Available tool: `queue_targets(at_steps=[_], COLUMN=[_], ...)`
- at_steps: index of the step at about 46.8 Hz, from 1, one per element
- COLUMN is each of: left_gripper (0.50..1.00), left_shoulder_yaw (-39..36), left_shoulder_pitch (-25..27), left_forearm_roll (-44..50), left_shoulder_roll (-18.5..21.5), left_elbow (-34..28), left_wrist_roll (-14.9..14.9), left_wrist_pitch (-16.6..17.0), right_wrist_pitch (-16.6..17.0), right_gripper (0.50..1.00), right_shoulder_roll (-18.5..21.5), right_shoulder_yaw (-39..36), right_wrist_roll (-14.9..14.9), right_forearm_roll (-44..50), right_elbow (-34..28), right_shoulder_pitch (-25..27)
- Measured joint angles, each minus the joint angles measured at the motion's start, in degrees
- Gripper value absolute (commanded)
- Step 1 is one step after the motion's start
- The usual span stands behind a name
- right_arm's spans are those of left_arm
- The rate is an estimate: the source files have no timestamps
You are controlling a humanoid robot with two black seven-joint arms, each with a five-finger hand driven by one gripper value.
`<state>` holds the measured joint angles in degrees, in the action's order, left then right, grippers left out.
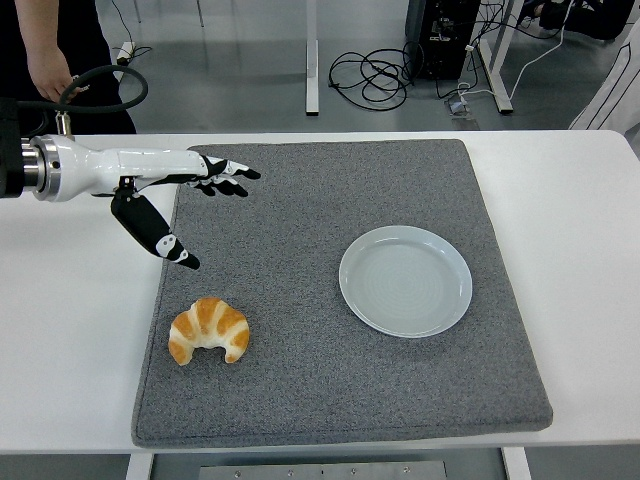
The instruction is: Place the bread on the plate
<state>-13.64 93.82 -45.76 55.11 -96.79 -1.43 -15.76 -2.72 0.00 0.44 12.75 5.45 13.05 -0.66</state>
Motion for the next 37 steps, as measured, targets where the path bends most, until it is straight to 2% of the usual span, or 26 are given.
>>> queue_targets(at_steps=[8, 17, 21, 27, 30, 37], left_gripper=[0.911, 0.905, 0.905, 0.905, 0.905, 0.905], left_shoulder_yaw=[0.0, 0.2, 0.8, 1.4, 1.7, 2.0], left_shoulder_pitch=[-1.2, -7.4, -11.9, -18.5, -20.9, -24.3], left_forearm_roll=[-4.3, -9.6, -13.0, -19.4, -21.0, -21.4], left_shoulder_roll=[2.9, 5.5, 5.9, 4.9, 3.3, 1.1], left_elbow=[-2.8, -3.2, -3.2, -2.7, -2.4, -1.8], left_wrist_roll=[-0.5, -1.0, -2.3, -5.2, -6.4, -7.1], left_wrist_pitch=[-0.2, 1.7, 5.2, 14.0, 17.3, 20.5], right_wrist_pitch=[0.0, 0.0, 0.0, 0.0, 0.0, 0.0], right_gripper=[1.0, 1.0, 1.0, 1.0, 1.0, 1.0], right_shoulder_roll=[0.0, 0.0, 0.0, 0.0, 0.0, 0.0], right_shoulder_yaw=[-0.1, -0.1, -0.1, -0.1, -0.1, 0.0], right_wrist_roll=[0.0, 0.0, 0.0, 0.0, 0.0, 0.0], right_forearm_roll=[0.0, 0.0, 0.0, 0.0, 0.0, 0.0], right_elbow=[0.0, 0.0, 0.0, 0.0, 0.0, 0.0], right_shoulder_pitch=[-0.1, -0.1, -0.1, -0.1, -0.1, -0.1])
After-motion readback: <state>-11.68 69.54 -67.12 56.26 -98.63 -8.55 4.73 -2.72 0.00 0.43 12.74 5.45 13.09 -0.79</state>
